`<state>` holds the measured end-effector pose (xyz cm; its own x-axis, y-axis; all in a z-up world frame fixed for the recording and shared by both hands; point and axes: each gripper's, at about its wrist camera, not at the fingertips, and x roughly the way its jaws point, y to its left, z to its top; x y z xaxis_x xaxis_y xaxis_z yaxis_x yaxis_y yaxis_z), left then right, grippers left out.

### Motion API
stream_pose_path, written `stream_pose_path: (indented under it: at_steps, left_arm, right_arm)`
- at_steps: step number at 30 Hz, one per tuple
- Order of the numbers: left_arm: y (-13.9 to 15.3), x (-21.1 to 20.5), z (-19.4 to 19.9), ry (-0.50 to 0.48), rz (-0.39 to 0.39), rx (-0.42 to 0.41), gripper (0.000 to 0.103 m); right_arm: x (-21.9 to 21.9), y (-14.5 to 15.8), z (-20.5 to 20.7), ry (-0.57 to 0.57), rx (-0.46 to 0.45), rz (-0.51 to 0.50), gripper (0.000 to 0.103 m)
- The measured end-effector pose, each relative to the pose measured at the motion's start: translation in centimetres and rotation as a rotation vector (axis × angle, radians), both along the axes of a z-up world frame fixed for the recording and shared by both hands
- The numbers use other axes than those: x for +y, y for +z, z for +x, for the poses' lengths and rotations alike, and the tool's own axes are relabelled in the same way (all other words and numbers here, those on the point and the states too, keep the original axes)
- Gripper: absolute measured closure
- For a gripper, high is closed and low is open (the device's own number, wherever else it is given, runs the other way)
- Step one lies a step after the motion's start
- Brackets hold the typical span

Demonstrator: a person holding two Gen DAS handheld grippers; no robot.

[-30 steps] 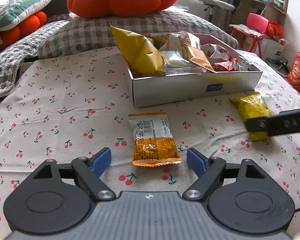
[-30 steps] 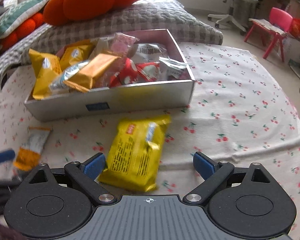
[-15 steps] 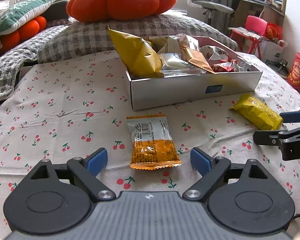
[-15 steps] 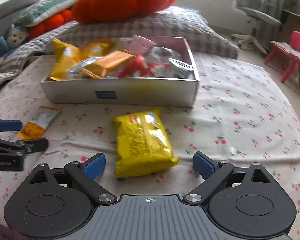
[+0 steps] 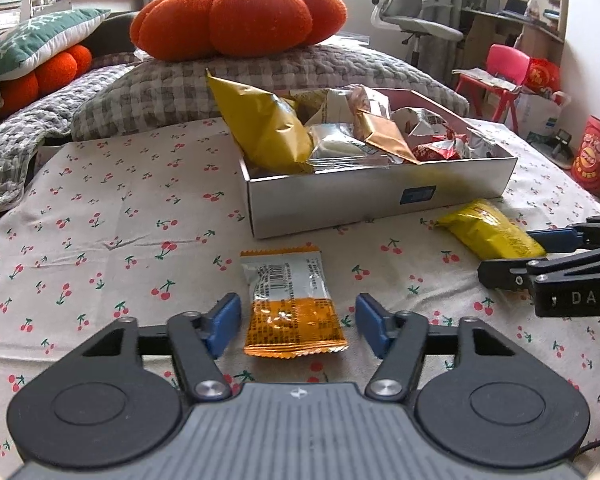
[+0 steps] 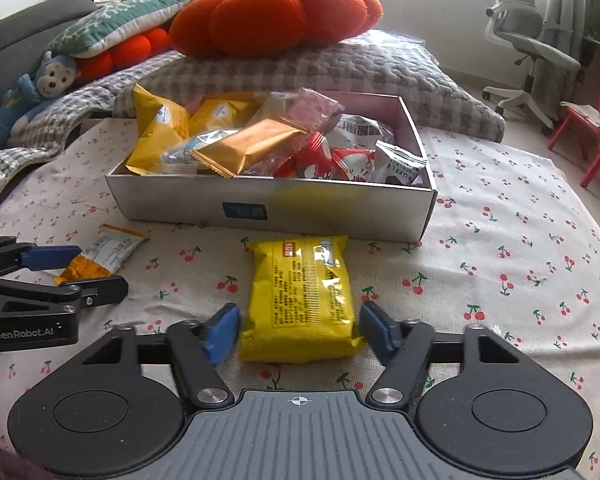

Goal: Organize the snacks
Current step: 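Grasp orange packet with left tool while right tool grasps yellow biscuit packet, then carry orange packet in left tool while right tool carries yellow packet into box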

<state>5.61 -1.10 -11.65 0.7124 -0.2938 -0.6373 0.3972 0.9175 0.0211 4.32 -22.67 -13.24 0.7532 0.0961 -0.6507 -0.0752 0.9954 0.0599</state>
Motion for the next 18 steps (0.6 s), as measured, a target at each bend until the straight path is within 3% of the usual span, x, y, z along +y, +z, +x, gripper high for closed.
stream_pose_path:
  at_steps: [3, 6, 18]
  left_arm:
    - [0.1, -0.2, -0.1, -0.002, 0.000, 0.002, 0.061]
    - [0.2, -0.3, -0.1, 0.003, -0.002, 0.006, 0.065]
    - [1.7, 0.1, -0.6, -0.005, -0.032, 0.010, 0.067]
  right_arm:
    - [-0.1, 0.1, 0.1, 0.002, 0.002, 0.012, 0.044]
    - [0.0, 0.2, -0.1, 0.008, -0.001, 0.018, 0.047]
    - [-0.6, 1.4, -1.0, 0.009, -0.025, 0.042, 0.053]
